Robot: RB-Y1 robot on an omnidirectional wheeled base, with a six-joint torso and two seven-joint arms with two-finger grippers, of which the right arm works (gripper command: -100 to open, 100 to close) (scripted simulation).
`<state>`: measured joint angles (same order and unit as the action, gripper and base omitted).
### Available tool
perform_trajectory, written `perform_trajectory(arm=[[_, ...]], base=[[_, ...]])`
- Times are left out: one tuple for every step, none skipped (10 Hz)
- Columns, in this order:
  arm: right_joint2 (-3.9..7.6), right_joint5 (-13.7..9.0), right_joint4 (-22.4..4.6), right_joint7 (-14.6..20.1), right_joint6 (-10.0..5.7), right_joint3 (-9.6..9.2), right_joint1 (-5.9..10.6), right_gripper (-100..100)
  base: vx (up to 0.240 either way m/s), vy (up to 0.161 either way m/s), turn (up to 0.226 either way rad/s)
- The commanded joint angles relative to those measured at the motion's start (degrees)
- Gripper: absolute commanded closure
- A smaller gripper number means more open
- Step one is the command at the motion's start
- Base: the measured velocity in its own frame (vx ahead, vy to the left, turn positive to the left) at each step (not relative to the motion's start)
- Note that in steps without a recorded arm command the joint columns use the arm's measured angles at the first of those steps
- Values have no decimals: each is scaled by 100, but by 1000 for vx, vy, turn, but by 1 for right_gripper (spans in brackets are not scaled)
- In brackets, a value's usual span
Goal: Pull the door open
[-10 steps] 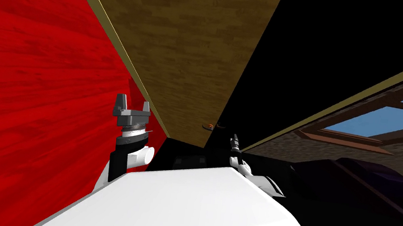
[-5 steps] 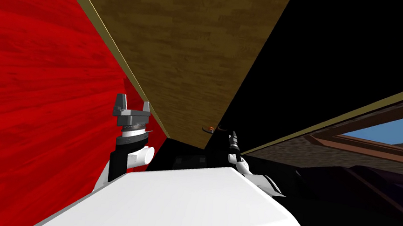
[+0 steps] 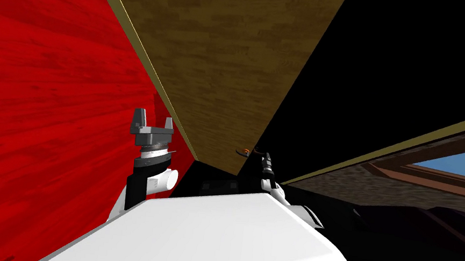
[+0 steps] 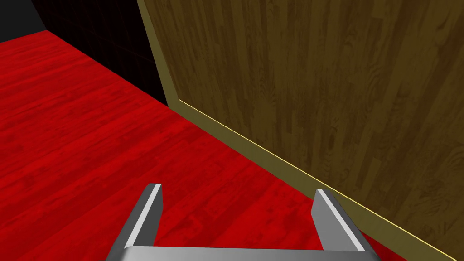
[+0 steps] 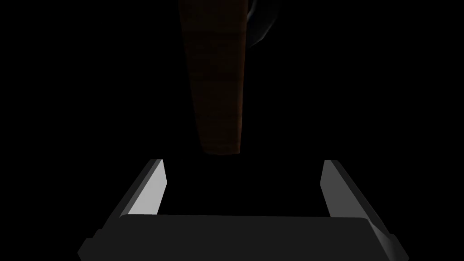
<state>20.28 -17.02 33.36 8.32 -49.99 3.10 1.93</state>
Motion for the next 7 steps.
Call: perform_trajectory(arm=[[19, 36, -286, 113, -234, -55, 286, -100], [19, 36, -477, 113, -234, -55, 390, -100], [19, 36, -678, 113, -234, -55, 390, -100], [37, 40, -677, 144, -280, -63, 441, -100], [37, 40, -677, 144, -280, -63, 441, 100], [37, 40, -677, 144, -280, -63, 441, 100], [37, 40, -677, 144, -280, -63, 441, 100]], base=[[88, 40, -48], [31, 10, -30], [5, -7, 8], [0, 0, 0], [0, 0, 0], [-6, 3, 5], [0, 0, 0]])
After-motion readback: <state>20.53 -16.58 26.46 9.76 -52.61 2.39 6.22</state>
